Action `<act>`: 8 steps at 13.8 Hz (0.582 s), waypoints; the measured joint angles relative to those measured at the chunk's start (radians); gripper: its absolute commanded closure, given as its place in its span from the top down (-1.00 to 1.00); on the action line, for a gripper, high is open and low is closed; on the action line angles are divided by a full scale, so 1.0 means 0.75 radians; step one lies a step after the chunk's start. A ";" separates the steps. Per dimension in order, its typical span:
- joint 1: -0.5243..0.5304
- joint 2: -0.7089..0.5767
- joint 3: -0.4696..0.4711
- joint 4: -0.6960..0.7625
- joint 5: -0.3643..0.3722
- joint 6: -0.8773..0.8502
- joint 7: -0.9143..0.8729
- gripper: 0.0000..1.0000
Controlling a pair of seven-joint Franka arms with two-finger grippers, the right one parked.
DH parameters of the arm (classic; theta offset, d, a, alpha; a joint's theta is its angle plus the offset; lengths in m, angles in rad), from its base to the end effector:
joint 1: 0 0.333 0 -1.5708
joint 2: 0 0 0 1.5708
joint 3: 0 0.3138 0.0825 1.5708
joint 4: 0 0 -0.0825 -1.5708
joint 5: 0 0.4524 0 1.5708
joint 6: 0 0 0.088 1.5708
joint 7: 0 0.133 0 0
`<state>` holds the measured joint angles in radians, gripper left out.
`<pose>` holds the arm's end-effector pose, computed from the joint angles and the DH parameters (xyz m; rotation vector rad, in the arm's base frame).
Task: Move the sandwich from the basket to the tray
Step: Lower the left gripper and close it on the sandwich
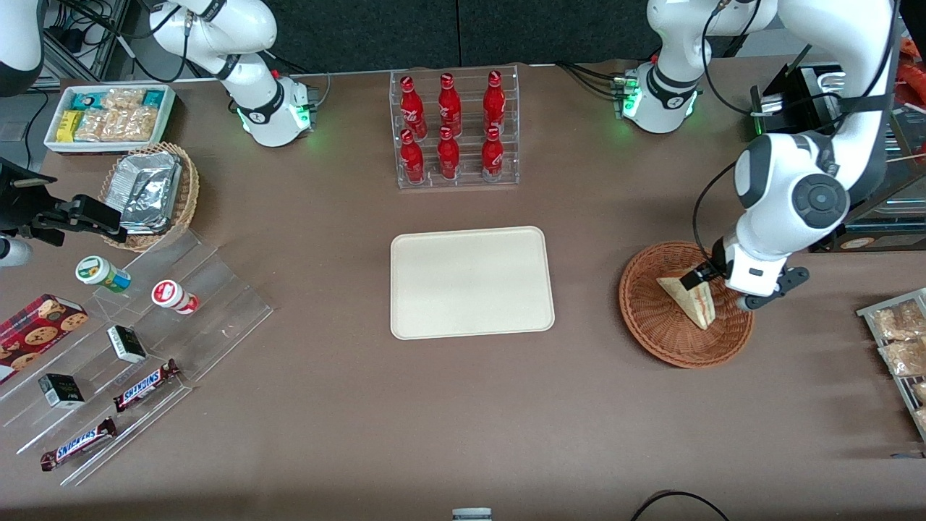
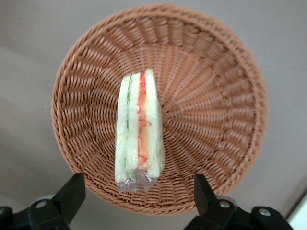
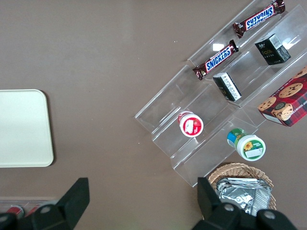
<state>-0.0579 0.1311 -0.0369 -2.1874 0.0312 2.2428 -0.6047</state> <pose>0.5858 -0.0544 0.2470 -3.0040 -0.7506 0.0999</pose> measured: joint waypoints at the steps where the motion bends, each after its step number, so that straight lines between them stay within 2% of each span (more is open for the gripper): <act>1: 0.002 0.001 0.002 -0.016 0.000 0.011 -0.003 1.00; 8: 0.004 0.080 0.008 -0.069 0.000 0.162 -0.007 1.00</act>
<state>-0.0547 0.1908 -0.0308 -2.2392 0.0312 2.3646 -0.6098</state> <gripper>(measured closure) 0.000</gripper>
